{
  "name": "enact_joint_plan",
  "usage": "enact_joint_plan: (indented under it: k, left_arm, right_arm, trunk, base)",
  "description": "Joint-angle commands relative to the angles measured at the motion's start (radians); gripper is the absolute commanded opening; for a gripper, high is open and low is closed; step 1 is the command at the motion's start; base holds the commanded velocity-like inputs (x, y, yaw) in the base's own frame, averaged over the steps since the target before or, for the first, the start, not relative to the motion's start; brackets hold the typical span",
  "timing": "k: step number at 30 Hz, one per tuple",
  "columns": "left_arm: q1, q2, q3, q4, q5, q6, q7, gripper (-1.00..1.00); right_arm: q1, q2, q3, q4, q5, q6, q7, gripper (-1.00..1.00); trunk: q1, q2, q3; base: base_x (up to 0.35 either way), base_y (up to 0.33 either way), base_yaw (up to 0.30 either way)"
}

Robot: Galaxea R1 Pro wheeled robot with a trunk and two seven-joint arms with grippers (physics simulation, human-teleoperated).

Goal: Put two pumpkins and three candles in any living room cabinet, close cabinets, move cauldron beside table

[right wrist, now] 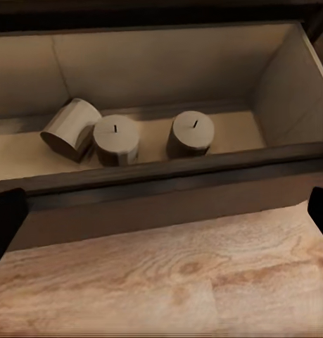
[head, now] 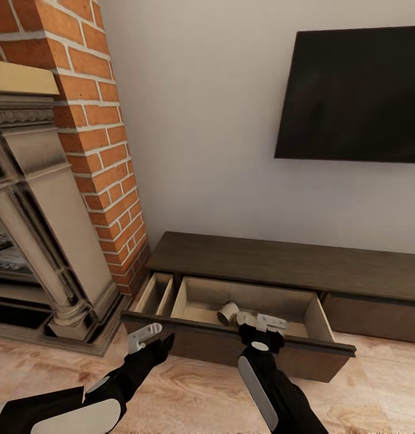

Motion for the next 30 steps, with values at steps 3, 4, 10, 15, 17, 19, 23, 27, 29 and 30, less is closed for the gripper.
enact_joint_plan:
  k: [3, 4, 10, 15, 17, 19, 23, 27, 29, 30]
  left_arm:
    - [-0.002, 0.000, -0.002, -0.001, 0.004, -0.005, 0.001, 1.00]
    - [-0.002, 0.000, -0.002, -0.001, 0.004, -0.006, 0.001, 1.00]
    - [-0.002, 0.001, -0.001, 0.001, 0.001, -0.008, 0.003, 1.00]
    - [-0.002, 0.001, 0.003, 0.001, -0.001, -0.008, 0.003, 1.00]
    - [-0.002, 0.001, 0.003, 0.001, -0.001, -0.008, 0.003, 1.00]
    - [-0.002, 0.001, 0.003, 0.001, -0.001, -0.008, 0.003, 1.00]
    - [-0.002, 0.001, 0.004, 0.001, 0.000, -0.008, 0.003, 1.00]
    - [-0.002, 0.001, 0.004, 0.001, 0.001, -0.008, 0.003, 1.00]
    - [-0.002, 0.000, 0.003, 0.001, 0.001, -0.007, 0.003, 1.00]
    - [-0.002, -0.002, 0.003, 0.008, 0.001, -0.006, 0.003, 1.00]
  right_arm:
    - [0.003, 0.000, 0.030, -0.002, -0.004, -0.004, -0.009, 1.00]
    - [0.005, 0.000, 0.036, -0.002, -0.004, -0.009, -0.009, 1.00]
    - [0.020, -0.003, 0.145, -0.019, 0.001, -0.075, -0.051, 1.00]
    - [0.022, -0.005, 0.197, -0.035, 0.001, -0.099, -0.147, 1.00]
    - [0.022, -0.005, 0.200, -0.037, 0.001, -0.100, -0.153, 1.00]
    - [0.022, -0.005, 0.201, -0.037, 0.001, -0.100, -0.156, 1.00]
    - [0.022, -0.005, 0.202, -0.037, 0.000, -0.100, -0.157, 1.00]
    - [0.022, -0.006, 0.202, -0.034, -0.001, -0.101, -0.156, 1.00]
    - [0.022, -0.006, 0.202, -0.033, -0.001, -0.101, -0.155, 1.00]
    - [0.022, -0.005, 0.202, -0.031, -0.002, -0.102, -0.152, 1.00]
  trunk:
    - [0.000, -0.001, -0.001]
    - [0.000, -0.001, -0.001]
    - [0.007, -0.015, -0.007]
    - [0.026, -0.050, -0.023]
    - [0.034, -0.064, -0.029]
    - [0.042, -0.078, -0.035]
    - [0.057, -0.106, -0.048]
    - [0.072, -0.134, -0.060]
    - [0.080, -0.148, -0.067]
    - [0.084, -0.155, -0.070]
  base:
    - [-0.054, 0.000, 0.000]
    - [-0.026, 0.000, 0.000]
    - [-0.009, 0.000, 0.000]
    - [-0.005, 0.000, 0.000]
    - [-0.116, 0.000, 0.000]
    - [-0.207, 0.000, 0.000]
    - [-0.286, 0.000, 0.000]
    - [-0.277, 0.000, 0.000]
    - [-0.128, 0.000, 0.000]
    - [-0.033, 0.000, 0.000]
